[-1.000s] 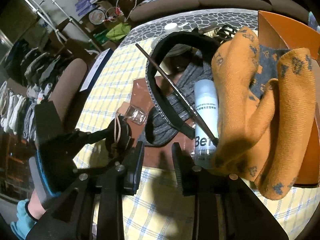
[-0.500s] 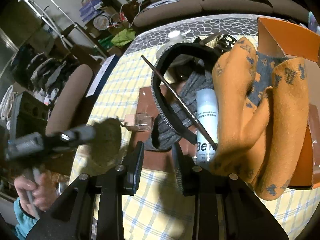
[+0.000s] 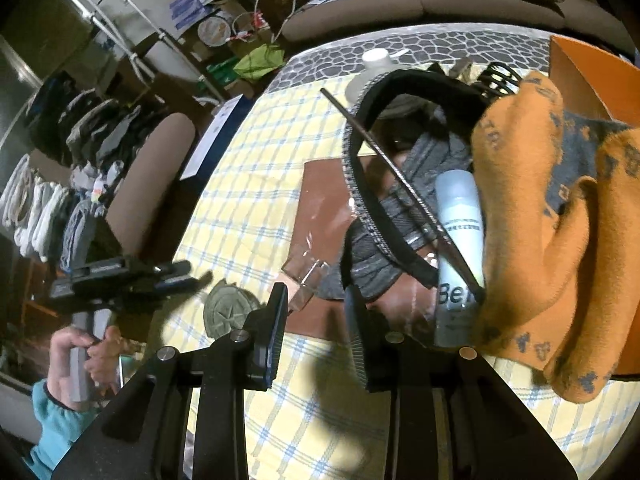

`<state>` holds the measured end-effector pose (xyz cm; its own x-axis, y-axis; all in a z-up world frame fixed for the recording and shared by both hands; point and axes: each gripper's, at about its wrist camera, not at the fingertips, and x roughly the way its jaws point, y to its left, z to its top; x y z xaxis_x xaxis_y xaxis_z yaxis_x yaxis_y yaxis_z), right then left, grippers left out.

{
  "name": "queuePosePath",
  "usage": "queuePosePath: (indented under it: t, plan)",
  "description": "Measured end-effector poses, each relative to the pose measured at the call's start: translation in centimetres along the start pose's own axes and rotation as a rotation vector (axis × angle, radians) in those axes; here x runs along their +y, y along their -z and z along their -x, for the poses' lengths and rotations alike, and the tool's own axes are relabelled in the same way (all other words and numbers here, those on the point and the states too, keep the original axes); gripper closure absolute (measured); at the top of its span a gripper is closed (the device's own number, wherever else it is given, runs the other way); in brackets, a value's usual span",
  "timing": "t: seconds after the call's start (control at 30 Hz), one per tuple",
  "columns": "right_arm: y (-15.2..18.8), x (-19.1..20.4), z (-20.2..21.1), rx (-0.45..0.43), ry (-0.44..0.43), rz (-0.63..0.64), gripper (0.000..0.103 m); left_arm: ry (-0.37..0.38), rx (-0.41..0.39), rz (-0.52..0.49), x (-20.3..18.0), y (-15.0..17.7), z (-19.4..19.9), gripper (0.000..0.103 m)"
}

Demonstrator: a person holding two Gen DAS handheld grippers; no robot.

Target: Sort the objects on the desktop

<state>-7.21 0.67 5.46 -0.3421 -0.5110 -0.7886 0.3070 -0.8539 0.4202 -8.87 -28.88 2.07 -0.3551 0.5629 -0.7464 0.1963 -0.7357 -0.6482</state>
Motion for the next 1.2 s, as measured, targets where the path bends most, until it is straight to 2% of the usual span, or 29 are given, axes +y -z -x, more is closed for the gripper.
queuePosePath:
  t: [0.1,0.23,0.43,0.5,0.6,0.67,0.77,0.9,1.03,1.1,1.13,1.2]
  plan:
    - [0.1,0.0,-0.8,0.014,0.008,-0.010,0.070,-0.084,0.002,-0.205,-4.1,0.9,-0.6,0.036]
    - [0.1,-0.1,-1.5,0.030,0.016,-0.033,0.067,-0.186,0.061,-0.360,-7.5,3.1,-3.7,0.036]
    - [-0.2,-0.7,-2.0,0.041,0.009,-0.088,0.061,-0.440,0.072,-0.661,-11.3,7.7,-7.7,0.035]
    - [-0.1,-0.8,-1.9,0.039,0.003,-0.095,0.060,-0.477,0.065,-0.719,-12.0,8.5,-8.6,0.025]
    - [-0.2,-0.6,-1.9,0.037,-0.001,-0.093,0.059,-0.519,0.031,-0.756,-12.6,9.0,-9.2,0.018]
    - [-0.2,-0.6,-1.8,0.037,0.000,-0.090,0.059,-0.529,0.018,-0.751,-12.8,8.9,-9.2,0.018]
    - [-0.2,-0.5,-1.8,0.037,-0.001,-0.091,0.058,-0.506,0.005,-0.740,-12.2,8.7,-8.4,0.017]
    - [-0.2,-0.4,-1.7,0.034,-0.001,-0.095,0.058,-0.496,0.031,-0.714,-11.5,8.1,-8.0,0.015]
    - [-0.2,-0.4,-1.6,0.035,-0.005,-0.089,0.058,-0.416,0.012,-0.683,-11.0,7.3,-5.8,0.015]
    - [-0.2,-0.6,-1.5,0.034,-0.006,-0.088,0.058,-0.376,0.025,-0.725,-11.1,7.2,-5.1,0.015]
    - [-0.2,-0.7,-1.5,0.035,-0.007,-0.088,0.058,-0.367,0.045,-0.785,-11.3,7.6,-4.8,0.015]
    - [-0.2,-0.6,-1.5,0.035,-0.006,-0.089,0.057,-0.389,0.047,-0.879,-11.3,8.3,-4.7,0.015]
